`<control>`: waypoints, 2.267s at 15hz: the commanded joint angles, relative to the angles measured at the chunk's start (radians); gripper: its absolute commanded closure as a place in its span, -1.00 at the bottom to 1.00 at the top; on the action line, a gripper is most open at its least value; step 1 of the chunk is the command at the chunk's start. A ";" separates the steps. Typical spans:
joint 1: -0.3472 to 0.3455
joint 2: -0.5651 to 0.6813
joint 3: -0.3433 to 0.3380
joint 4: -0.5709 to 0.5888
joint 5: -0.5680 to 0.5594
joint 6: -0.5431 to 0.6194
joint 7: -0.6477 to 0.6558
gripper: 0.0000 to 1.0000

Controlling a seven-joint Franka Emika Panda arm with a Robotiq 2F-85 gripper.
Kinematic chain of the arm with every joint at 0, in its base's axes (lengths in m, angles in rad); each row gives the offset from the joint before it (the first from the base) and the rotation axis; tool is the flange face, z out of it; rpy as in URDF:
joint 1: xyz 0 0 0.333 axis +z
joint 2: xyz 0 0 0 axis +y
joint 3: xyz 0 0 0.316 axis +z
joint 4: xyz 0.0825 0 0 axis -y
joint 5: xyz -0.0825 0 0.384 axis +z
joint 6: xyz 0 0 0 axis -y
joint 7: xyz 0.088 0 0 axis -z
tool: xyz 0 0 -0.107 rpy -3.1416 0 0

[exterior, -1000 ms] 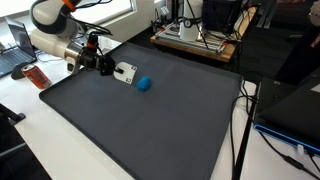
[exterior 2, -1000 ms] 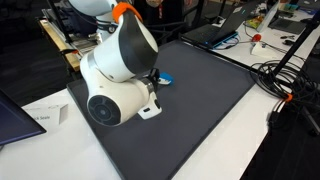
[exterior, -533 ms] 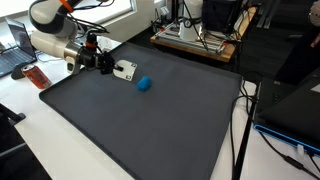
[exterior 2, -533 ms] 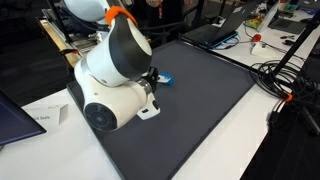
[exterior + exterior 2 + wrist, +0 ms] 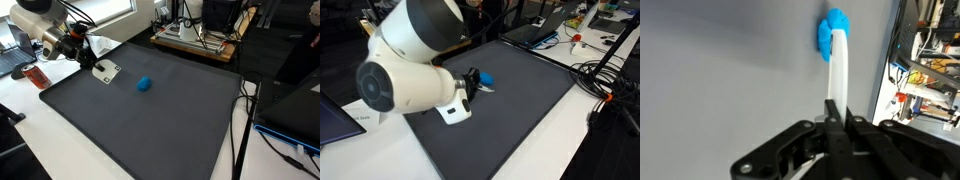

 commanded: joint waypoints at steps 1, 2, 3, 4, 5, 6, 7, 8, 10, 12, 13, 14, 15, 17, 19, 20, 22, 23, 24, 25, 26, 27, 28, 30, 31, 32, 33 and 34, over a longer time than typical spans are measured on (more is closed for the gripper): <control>0.010 -0.153 -0.038 -0.175 -0.010 0.148 0.018 0.98; 0.016 -0.191 -0.047 -0.222 -0.013 0.196 0.017 0.98; 0.025 -0.231 -0.058 -0.271 -0.017 0.245 0.019 0.98; 0.034 -0.263 -0.067 -0.309 -0.022 0.280 0.018 0.98; 0.048 -0.297 -0.079 -0.352 -0.028 0.320 0.020 0.98; 0.062 -0.328 -0.089 -0.394 -0.032 0.355 0.021 0.98; 0.079 -0.360 -0.101 -0.437 -0.043 0.389 0.022 0.98; 0.099 -0.391 -0.113 -0.480 -0.053 0.419 0.028 0.98; 0.147 -0.450 -0.140 -0.568 -0.084 0.486 0.057 0.98; 0.201 -0.510 -0.166 -0.658 -0.127 0.556 0.093 0.98; 0.214 -0.538 -0.157 -0.699 -0.165 0.594 0.122 0.98; 0.237 -0.570 -0.161 -0.745 -0.191 0.631 0.150 0.98; 0.257 -0.600 -0.160 -0.790 -0.216 0.665 0.179 0.98; 0.295 -0.663 -0.154 -0.882 -0.267 0.729 0.225 0.98; 0.320 -0.732 -0.136 -0.976 -0.309 0.759 0.215 0.98; 0.288 -0.619 -0.128 -0.823 -0.273 0.710 0.215 0.92; 0.315 -0.675 -0.126 -0.898 -0.290 0.727 0.215 0.92; 0.319 -0.691 -0.127 -0.918 -0.291 0.730 0.215 0.92; 0.319 -0.700 -0.128 -0.930 -0.291 0.732 0.214 0.92; 0.317 -0.704 -0.129 -0.936 -0.291 0.733 0.214 0.92; 0.316 -0.704 -0.130 -0.937 -0.292 0.733 0.214 0.98; 0.347 -0.750 -0.134 -0.996 -0.331 0.762 0.244 0.98; 0.360 -0.770 -0.135 -1.024 -0.350 0.777 0.251 0.98; 0.387 -0.838 -0.135 -1.110 -0.393 0.816 0.270 0.98; 0.398 -0.869 -0.134 -1.151 -0.411 0.833 0.277 0.98; 0.407 -0.900 -0.133 -1.191 -0.424 0.839 0.289 0.98; 0.413 -0.937 -0.130 -1.236 -0.430 0.847 0.288 0.98; 0.424 -0.970 -0.132 -1.279 -0.443 0.867 0.305 0.98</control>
